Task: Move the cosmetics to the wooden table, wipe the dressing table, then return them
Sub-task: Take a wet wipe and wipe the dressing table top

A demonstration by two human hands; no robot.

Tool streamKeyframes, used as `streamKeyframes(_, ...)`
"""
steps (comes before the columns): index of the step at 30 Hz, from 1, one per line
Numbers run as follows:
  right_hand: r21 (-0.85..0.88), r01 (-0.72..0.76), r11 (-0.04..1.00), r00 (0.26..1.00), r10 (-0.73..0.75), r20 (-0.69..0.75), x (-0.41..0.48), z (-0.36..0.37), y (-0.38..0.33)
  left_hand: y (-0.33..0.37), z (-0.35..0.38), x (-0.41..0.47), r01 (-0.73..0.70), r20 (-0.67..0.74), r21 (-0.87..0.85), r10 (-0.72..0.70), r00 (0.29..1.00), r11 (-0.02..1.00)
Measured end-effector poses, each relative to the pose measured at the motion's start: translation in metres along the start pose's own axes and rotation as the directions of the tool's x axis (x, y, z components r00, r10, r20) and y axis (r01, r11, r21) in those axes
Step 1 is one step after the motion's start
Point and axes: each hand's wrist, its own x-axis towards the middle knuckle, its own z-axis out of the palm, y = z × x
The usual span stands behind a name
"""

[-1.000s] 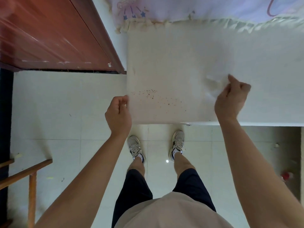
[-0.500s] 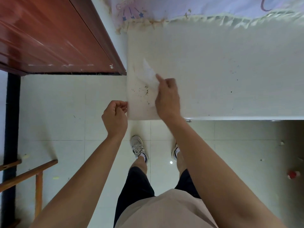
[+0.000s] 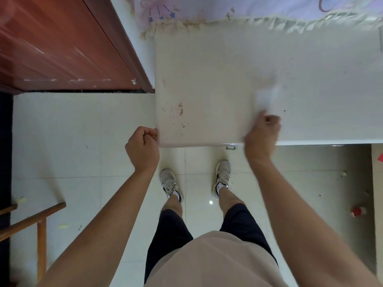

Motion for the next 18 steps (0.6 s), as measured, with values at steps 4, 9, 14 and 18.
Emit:
streamKeyframes(4,0.081,0.374,0.924,0.908,-0.383,0.171,-0.05,0.036,-0.099,-0.004,-0.005,0.004,0.071,0.046,-0.042,-0.069,0.997,0.997)
streamKeyframes(9,0.302,0.456,0.837,0.763,-0.543,0.351,-0.061,0.035,-0.16,-0.002,-0.011,0.002,0.119,0.091,-0.071,-0.112,0.99,0.99)
streamKeyframes(14,0.411,0.228,0.883,0.946,-0.3,0.12,0.004,0.007,-0.118,-0.003,-0.014,0.002,0.127,0.085,-0.05,-0.122,0.989,0.991)
streamKeyframes(18,0.145,0.087,0.986,0.987,-0.105,0.12,0.03,0.005,-0.079,-0.003,-0.014,0.004,0.135,0.088,-0.058,-0.13,0.988,0.989)
